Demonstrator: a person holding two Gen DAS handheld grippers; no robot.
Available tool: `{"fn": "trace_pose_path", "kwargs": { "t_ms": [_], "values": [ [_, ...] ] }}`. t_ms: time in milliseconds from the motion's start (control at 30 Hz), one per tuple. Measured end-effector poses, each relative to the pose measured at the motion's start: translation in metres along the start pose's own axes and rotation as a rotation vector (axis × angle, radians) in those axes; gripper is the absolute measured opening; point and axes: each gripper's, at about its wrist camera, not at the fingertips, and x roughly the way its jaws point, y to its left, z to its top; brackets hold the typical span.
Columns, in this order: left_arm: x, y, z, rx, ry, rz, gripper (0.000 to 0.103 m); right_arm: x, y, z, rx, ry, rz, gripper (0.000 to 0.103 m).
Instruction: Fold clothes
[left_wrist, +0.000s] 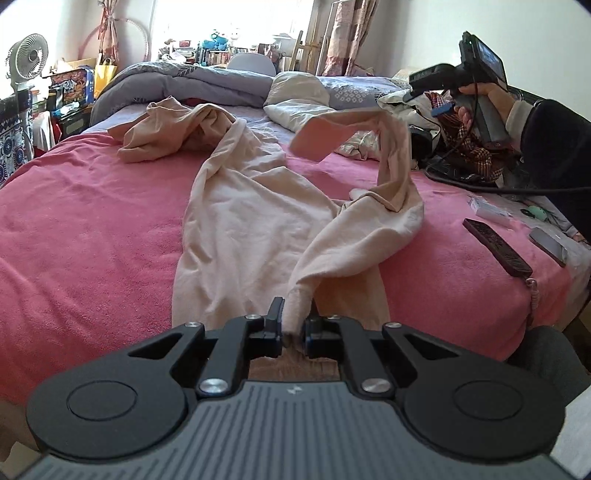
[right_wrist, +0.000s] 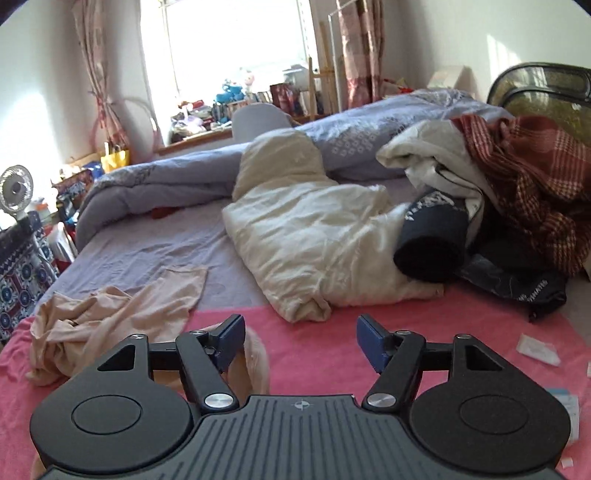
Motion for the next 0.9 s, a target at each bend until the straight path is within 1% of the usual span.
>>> {"fn": "trace_pose_path", "kwargs": {
  "t_ms": [133, 267, 300, 400, 500, 533, 567, 600, 667, 700, 800, 900],
  "values": [
    [0.002, 0.003, -0.004, -0.016, 0.003, -0.003, 0.009, 0.019, -0.03, -0.027, 0.08, 0.099, -0.048, 0.068],
    [0.003, 0.004, -0.006, -0.023, 0.012, 0.001, 0.009, 0.043, -0.033, -0.06, 0.06, 0.199, -0.058, 0.068],
    [0.003, 0.004, -0.006, -0.021, 0.013, 0.002, 0.009, 0.048, -0.03, -0.067, 0.049, 0.215, -0.052, 0.068],
    [0.003, 0.002, -0.005, -0.012, 0.02, 0.005, 0.009, 0.066, -0.015, -0.079, 0.075, 0.236, 0.013, 0.069],
    [0.001, -0.001, -0.004, -0.002, 0.026, 0.009, 0.009, 0.098, -0.001, -0.082, 0.163, 0.261, 0.063, 0.07],
    [0.0, -0.003, -0.003, 0.003, 0.027, 0.012, 0.009, 0.108, 0.003, -0.082, 0.185, 0.27, 0.065, 0.058],
    [0.0, -0.004, -0.002, 0.008, 0.029, 0.015, 0.009, 0.115, 0.007, -0.082, 0.202, 0.281, 0.061, 0.041],
    [-0.001, -0.006, 0.0, 0.012, 0.029, 0.017, 0.009, 0.119, 0.01, -0.08, 0.226, 0.294, 0.057, 0.01],
    [-0.002, -0.007, 0.003, 0.012, 0.02, 0.009, 0.009, 0.108, 0.008, -0.072, 0.29, 0.256, 0.072, 0.011],
    [-0.003, -0.008, 0.005, 0.014, 0.011, 0.001, 0.009, 0.096, 0.005, -0.064, 0.301, 0.216, 0.089, 0.01],
    [-0.006, -0.008, 0.01, 0.003, -0.034, -0.048, 0.009, 0.038, -0.02, -0.031, 0.287, 0.057, 0.069, 0.01],
    [-0.012, -0.012, 0.015, -0.007, -0.088, -0.13, 0.009, -0.033, -0.052, 0.004, 0.296, -0.122, 0.017, 0.01]
  ]
}}
